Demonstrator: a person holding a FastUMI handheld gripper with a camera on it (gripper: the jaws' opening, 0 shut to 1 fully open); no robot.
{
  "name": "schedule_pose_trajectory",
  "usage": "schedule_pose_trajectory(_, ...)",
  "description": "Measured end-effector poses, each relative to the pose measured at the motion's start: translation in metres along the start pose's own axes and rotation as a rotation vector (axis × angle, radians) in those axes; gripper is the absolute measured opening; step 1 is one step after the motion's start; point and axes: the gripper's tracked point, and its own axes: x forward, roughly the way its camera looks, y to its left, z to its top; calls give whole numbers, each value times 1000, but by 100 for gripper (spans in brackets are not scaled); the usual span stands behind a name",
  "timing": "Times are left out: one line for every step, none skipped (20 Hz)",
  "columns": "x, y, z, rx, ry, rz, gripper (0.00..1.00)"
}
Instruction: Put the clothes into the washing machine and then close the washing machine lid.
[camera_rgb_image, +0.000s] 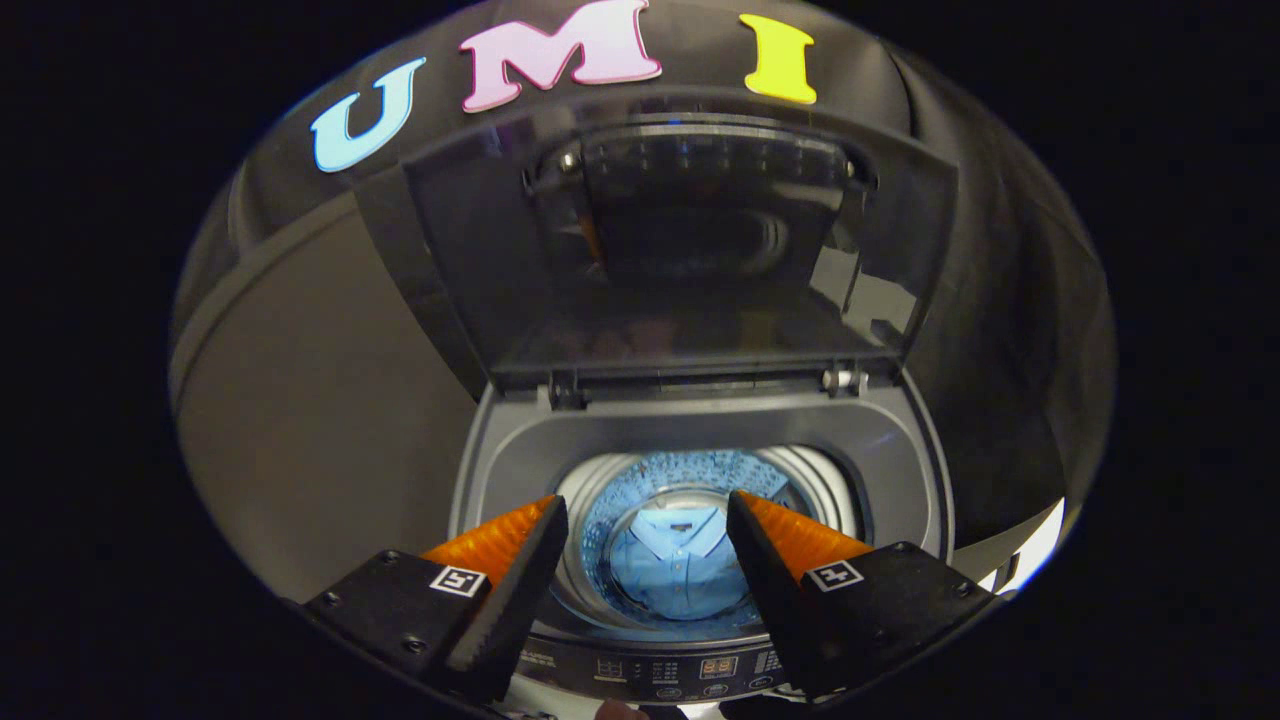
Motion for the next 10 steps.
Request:
schedule_pose_trajectory(-7, 2, 17, 7, -34, 6, 100)
schedule_pose_trajectory(-14, 4, 35, 12, -73, 4, 100)
schedule_pose_trajectory(-22, 5, 54, 14, -110, 6, 100)
schedule_pose_trajectory(-29, 4, 69, 13, -138, 9, 100)
schedule_pose_trajectory(-36, 3, 84, 9, -162, 5, 100)
schedule_pose_trajectory(-40, 1, 98, 9, -184, 3, 100)
schedule_pose_trajectory(-44, 1, 110, 16, -206, 10, 100)
schedule_pose_trajectory(-50, 2, 123, 23, -228, 14, 100)
schedule_pose_trajectory(-54, 1, 136, 28, -253, 14, 100)
schedule_pose_trajectory(-56, 1, 148, 31, -275, 16, 100)
